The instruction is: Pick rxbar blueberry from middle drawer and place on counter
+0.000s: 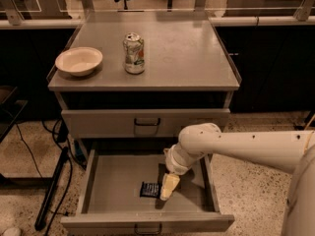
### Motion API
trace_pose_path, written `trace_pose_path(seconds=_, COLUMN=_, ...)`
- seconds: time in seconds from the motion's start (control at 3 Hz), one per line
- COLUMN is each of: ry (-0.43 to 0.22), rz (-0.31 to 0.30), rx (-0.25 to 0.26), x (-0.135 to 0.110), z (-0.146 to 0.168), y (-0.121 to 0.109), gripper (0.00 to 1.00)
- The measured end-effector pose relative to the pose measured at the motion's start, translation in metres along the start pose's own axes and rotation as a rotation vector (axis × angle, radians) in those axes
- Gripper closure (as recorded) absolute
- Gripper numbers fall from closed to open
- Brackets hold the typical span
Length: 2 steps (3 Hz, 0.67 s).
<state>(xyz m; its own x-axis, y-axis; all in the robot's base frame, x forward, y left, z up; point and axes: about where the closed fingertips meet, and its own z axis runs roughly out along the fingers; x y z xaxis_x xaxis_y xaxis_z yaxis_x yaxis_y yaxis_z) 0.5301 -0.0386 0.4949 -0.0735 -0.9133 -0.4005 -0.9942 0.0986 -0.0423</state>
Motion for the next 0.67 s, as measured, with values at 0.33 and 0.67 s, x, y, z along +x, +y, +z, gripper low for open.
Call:
trace_pose_path(seconds=0.33, ry=0.001, rz=-0.004, rx=0.009, x=0.0, z=0.023, y=-0.007, gripper=0.0)
trace_pose_path(seconds=0.67, ry=0.007, rz=0.01, rx=-0.006, x=0.006, z=0.062, y=-0.003, gripper=0.0)
